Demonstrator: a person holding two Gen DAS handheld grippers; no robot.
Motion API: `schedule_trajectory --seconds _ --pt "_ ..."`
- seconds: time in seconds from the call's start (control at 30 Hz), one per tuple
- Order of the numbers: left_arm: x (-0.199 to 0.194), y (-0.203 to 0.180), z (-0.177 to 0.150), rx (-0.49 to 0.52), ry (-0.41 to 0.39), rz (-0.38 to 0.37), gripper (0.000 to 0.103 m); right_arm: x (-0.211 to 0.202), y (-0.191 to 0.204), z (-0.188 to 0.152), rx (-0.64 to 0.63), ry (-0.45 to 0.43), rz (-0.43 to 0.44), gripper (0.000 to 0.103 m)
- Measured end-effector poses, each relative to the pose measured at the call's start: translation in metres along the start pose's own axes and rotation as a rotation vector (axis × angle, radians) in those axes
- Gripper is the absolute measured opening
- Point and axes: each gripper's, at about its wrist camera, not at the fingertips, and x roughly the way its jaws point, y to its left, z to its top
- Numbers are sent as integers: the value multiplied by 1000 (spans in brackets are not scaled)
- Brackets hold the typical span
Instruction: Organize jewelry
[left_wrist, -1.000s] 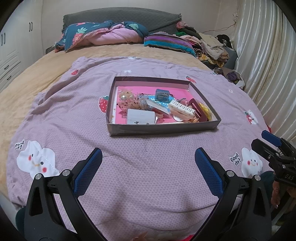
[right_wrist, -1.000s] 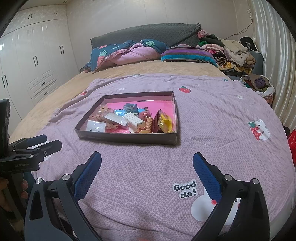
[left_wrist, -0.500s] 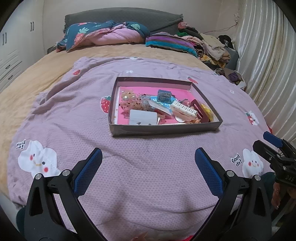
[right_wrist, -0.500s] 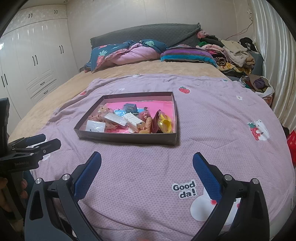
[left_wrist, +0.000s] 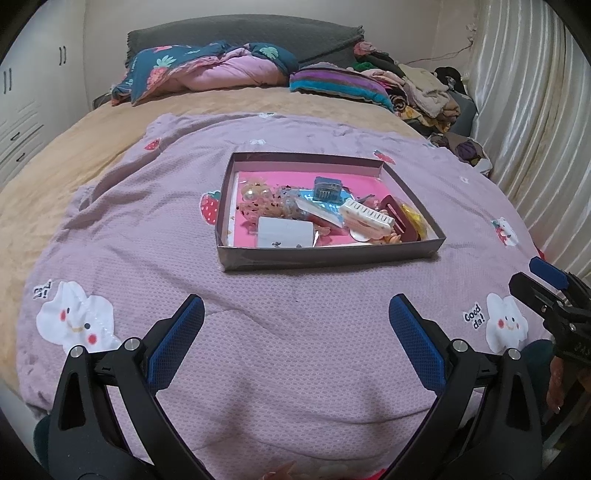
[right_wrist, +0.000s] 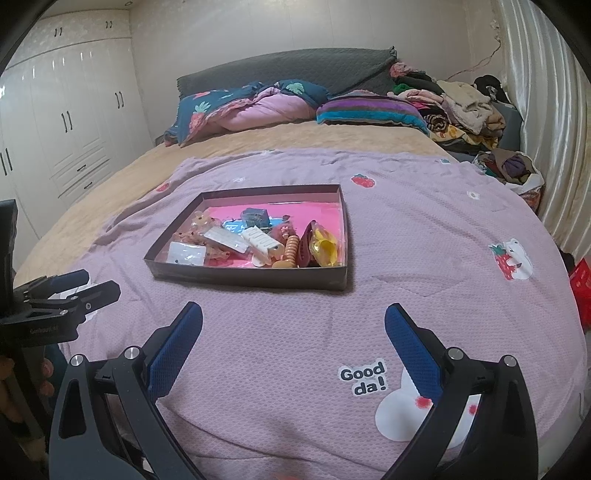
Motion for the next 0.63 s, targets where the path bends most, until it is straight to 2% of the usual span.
schedule_trajectory --seconds 0.2,0.3,0.37,0.43,0.47,0.53,0.63 --pt "13 5 1 -30 39 26 93 5 -7 1 21 -3 -35 99" --pt "21 17 2 -72 54 22 93 11 -22 6 69 -5 -69 98" --pt "27 31 6 -102 51 48 93 17 -36 11 102 -12 -100 98" --pt "36 50 14 -142 41 110 93 28 -60 21 143 -34 -171 99" --pt "45 70 21 -181 32 157 93 40 -77 26 161 -30 -233 99" --pt "59 101 32 -230 33 235 94 66 -113 35 201 11 -357 99" --pt "88 158 50 -318 41 336 93 107 -181 39 330 75 -513 99"
